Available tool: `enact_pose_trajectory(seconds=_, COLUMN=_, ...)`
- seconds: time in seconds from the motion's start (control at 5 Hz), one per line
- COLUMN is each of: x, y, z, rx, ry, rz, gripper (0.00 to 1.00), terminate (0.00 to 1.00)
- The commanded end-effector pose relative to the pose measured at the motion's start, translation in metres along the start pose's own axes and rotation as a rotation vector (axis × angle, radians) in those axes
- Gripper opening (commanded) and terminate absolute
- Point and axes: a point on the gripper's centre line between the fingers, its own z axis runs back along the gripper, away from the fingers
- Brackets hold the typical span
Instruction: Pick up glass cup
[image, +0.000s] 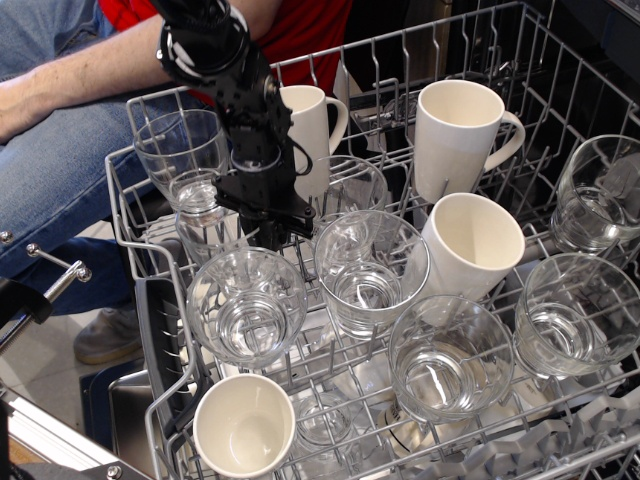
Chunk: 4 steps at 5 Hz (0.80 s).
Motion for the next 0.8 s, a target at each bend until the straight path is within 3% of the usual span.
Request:
enact_pose_trajectory(seconds=0.0, x=0.019, y=-0.005, z=0.093, rx=0.066, ry=-0.159, rz=-0.003, gripper=0.00, terminate=0.00)
enact_pose_trajectory(seconds=0.2, x=0.025, y=-0.006, z=0.127, rx=0.105, ry=-0.171, rz=0.007, gripper=0.00, terminate=0.00)
enact_pose_trajectory(seconds=0.4, x=0.024, y=-0.003, z=0.153, rx=0.125, ry=-0.140, rz=0.015, gripper=0.00, terminate=0.00)
enact_pose_trajectory(seconds=0.6, x=0.014, y=-0.004, z=0.165, rx=0.166, ry=-0.125, rz=-0.010, gripper=0.00, terminate=1.00)
